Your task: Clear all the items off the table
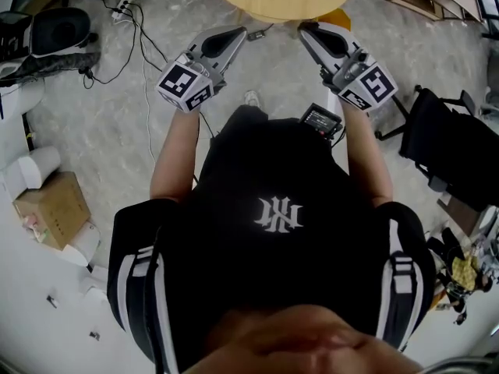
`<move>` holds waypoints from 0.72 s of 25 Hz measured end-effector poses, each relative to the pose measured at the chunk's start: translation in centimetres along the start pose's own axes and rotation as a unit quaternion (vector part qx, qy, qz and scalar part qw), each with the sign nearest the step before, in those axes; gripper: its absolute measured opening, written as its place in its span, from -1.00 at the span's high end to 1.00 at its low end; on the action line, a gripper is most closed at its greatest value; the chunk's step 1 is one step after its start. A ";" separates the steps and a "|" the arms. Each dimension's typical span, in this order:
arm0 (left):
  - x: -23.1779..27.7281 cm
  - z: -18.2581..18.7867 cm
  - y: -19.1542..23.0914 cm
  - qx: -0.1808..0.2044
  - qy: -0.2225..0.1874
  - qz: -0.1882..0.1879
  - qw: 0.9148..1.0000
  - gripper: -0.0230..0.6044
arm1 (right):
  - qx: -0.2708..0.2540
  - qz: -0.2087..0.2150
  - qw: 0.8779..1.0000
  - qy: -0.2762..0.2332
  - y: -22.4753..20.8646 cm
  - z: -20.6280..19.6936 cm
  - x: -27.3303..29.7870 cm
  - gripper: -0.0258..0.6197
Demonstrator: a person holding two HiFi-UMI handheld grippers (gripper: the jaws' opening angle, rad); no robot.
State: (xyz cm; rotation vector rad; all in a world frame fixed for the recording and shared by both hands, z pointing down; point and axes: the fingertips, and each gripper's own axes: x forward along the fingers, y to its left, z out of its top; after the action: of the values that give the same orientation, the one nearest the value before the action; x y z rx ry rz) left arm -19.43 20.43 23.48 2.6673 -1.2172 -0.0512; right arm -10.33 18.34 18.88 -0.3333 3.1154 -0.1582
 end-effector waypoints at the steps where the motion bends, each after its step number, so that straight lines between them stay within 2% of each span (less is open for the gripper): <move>1: 0.2 0.2 0.8 -0.001 -0.001 -0.003 1.000 0.89 | -0.002 -0.004 1.000 0.000 -0.5 0.2 0.6 0.86; 10: 4.2 1.2 6.4 0.004 0.003 0.002 1.000 0.89 | -0.003 -0.024 1.000 0.003 -6.6 0.0 1.8 0.86; 18: 10.5 0.7 13.2 0.005 0.037 0.030 0.999 0.89 | 0.014 0.000 1.000 -0.008 -16.2 -1.3 5.0 0.86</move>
State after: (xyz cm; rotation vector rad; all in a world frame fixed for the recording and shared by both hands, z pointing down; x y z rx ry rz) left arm -22.41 4.03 26.06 2.6141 -1.2757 0.0624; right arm -11.84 1.65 21.85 -0.3320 3.0952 -0.1982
